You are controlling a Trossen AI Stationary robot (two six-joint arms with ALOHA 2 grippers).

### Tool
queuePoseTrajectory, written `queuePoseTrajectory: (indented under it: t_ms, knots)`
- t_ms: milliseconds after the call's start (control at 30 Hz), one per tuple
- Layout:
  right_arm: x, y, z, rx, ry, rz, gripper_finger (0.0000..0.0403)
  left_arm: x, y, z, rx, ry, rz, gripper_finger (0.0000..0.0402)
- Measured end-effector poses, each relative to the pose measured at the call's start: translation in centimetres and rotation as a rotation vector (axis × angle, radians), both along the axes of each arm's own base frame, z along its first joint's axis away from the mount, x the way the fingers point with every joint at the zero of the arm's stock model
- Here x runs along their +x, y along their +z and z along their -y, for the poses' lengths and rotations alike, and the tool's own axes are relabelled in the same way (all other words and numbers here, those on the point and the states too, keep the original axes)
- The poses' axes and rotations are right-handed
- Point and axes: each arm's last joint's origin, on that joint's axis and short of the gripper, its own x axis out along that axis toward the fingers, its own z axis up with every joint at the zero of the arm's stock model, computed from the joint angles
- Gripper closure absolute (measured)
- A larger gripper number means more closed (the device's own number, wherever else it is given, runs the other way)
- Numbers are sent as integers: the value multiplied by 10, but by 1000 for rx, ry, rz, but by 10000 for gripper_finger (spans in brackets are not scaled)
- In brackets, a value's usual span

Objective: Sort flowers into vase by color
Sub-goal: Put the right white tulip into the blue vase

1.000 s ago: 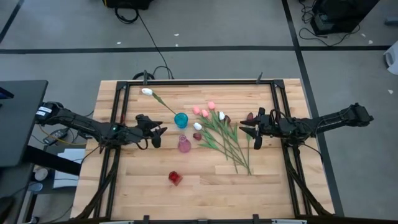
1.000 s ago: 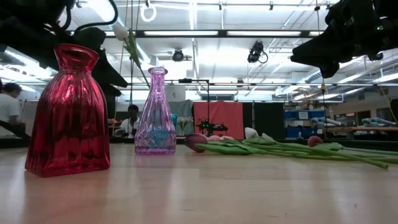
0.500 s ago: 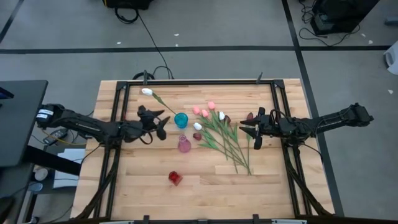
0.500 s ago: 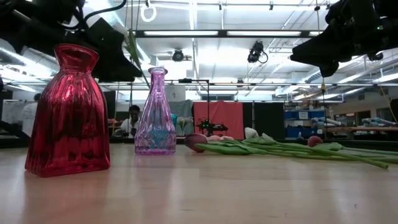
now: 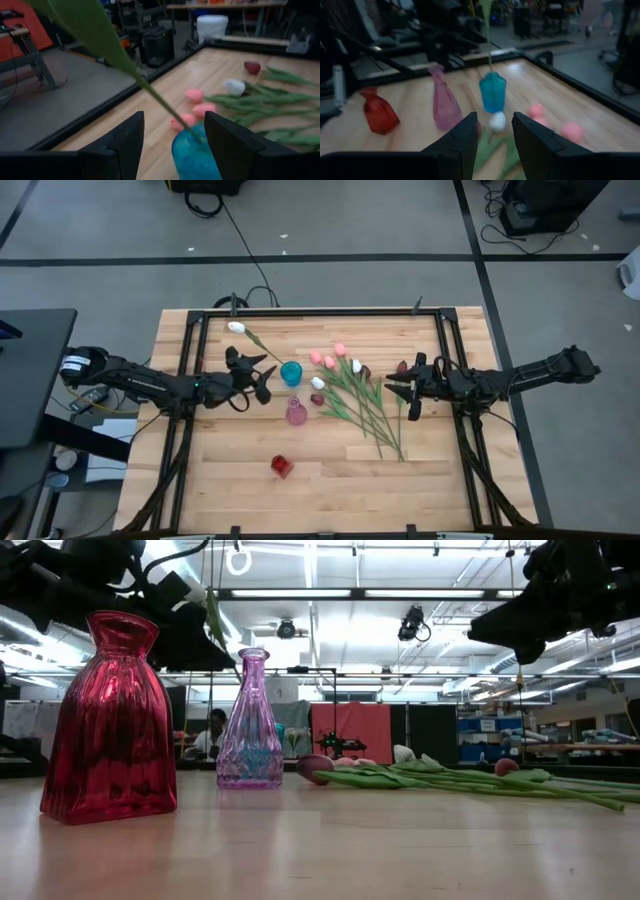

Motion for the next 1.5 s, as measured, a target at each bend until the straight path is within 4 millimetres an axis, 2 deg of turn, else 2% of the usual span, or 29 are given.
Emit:
queuePoseTrajectory:
  t_ms: [100, 200, 367, 533, 667, 800, 933, 1133, 1333, 1500]
  knots:
    - [1, -8, 2, 35, -77, -57, 269, -6, -9, -3, -33, 16, 13, 191]
    - [5, -14, 1, 45, -83, -105, 271, -16, -23, -4, -63, 9, 53, 198]
    - [22, -7, -2, 72, -82, -153, 275, -31, -28, -4, -77, -20, 200, 207]
    - [38, -9, -5, 138, -123, -332, 275, -22, -16, -3, -102, -37, 180, 213]
    - [47, -13, -9, 196, -181, -539, 275, -7, 3, -2, -134, -20, 9, 219]
    - [59, -19, -14, 243, -184, -659, 275, -2, 20, -2, -169, 2, -96, 220]
    - [66, -22, -12, 275, -201, -755, 275, -2, 21, 0, -180, 5, -105, 220]
    - [80, -25, -6, 302, -200, -731, 275, -6, 9, 2, -194, -20, -127, 220]
    - [100, -45, -3, 257, -155, -734, 275, -9, -6, 3, -269, -47, -104, 220]
    - [106, -53, -2, 264, -154, -735, 275, -12, -13, 5, -327, -86, -110, 220]
